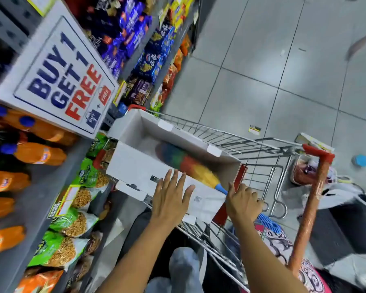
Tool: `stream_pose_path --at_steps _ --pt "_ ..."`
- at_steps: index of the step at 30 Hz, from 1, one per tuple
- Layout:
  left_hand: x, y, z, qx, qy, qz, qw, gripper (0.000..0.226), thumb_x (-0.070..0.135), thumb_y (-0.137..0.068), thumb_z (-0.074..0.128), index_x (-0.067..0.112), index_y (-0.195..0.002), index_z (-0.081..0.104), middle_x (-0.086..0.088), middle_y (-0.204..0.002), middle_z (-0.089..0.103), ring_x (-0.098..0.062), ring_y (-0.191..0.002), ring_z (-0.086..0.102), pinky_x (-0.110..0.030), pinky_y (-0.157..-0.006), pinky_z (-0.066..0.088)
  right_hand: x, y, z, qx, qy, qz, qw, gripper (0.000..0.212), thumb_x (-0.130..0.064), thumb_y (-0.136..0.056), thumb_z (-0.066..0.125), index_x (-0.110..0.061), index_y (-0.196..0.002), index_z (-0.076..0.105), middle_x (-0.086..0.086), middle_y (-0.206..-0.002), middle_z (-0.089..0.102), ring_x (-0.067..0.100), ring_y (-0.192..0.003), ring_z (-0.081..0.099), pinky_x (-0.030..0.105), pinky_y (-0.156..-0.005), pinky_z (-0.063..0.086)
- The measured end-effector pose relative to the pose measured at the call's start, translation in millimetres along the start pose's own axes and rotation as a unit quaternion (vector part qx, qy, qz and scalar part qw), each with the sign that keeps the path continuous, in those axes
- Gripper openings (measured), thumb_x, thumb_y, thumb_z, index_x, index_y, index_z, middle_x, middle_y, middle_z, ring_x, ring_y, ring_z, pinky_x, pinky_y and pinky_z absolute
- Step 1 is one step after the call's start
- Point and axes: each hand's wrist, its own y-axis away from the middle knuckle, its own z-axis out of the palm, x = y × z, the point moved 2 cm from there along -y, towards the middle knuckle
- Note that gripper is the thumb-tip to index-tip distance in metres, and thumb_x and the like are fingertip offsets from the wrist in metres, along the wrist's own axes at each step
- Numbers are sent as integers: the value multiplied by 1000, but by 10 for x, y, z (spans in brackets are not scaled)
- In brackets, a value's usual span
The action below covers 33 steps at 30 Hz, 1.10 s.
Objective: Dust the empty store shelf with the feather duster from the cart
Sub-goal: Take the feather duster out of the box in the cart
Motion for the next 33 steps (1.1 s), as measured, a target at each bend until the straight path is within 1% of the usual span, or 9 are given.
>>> stream_pose_path --at_steps 4,8,12,15,17,23,25,29,33 --pt "-75 -68 146 -10 -26 13 1000 58 50 -94 19 21 -144 22 -4 -157 18 -17 -145 6 -37 -118 6 143 -109 233 -81 49 37 995 60 -51 -96 20 -10 -123 53 16 -126 59 32 -118 49 44 -98 34" --pt "-126 -71 174 -13 -24 13 1000 58 51 -94 19 22 -144 21 -3 -157 17 -16 -145 5 -37 -118 5 107 -157 237 -112 80 32 990 62 -51 -96 19 -8 -123 55 15 -125 59 32 -115 52 43 -99 36" --pt "-117 -95 81 0 -12 7 1000 58 51 -93 20 22 -143 24 -3 -157 19 -16 -145 5 -37 -117 6 -84 -188 88 -109 61 13 992 58 -49 -97 24 -8 -114 61 14 -115 63 29 -103 60 39 -87 44" --pt "-100 -120 -19 6 -16 10 1000 58 51 -93 19 22 -143 24 -4 -156 19 -17 -145 5 -37 -118 5 -281 -156 -21 -96 73 -26 992 58 -50 -97 23 -11 -105 65 10 -102 68 25 -91 63 32 -68 41" --pt "-100 -112 -99 10 -7 8 1000 58 51 -93 20 22 -143 25 -5 -156 20 -17 -145 5 -39 -118 6 -403 -121 -96 -88 88 -55 991 58 -52 -96 24 -12 -102 66 7 -98 69 24 -87 64 30 -64 39" --pt "-146 9 -359 23 1 0 1000 58 51 -93 19 23 -143 23 -4 -157 16 -17 -145 3 -38 -117 7 -691 -32 -422 -28 182 -159 970 52 -52 -96 33 -14 -97 68 1 -95 70 20 -87 66 27 -62 39" --pt "-148 79 -475 24 -4 -4 1000 58 52 -93 18 23 -143 22 -3 -157 14 -17 -145 2 -37 -118 6 -764 -4 -594 -10 232 -187 954 41 -46 -96 40 -17 -97 69 -3 -92 71 16 -85 67 24 -61 38" --pt "-116 262 -823 42 -3 -3 999 57 50 -95 20 21 -143 24 -4 -157 16 -17 -145 3 -38 -117 8 -797 128 -1066 22 312 -255 915 23 -32 -95 48 -30 -112 62 -5 -104 68 15 -95 66 26 -63 38" --pt "-25 430 -1234 57 -4 -5 998 58 50 -95 20 19 -143 25 -5 -156 20 -18 -145 7 -38 -117 10 -686 252 -1607 64 333 -299 892 27 -30 -96 43 -30 -116 62 -3 -112 67 17 -105 63 25 -77 47"
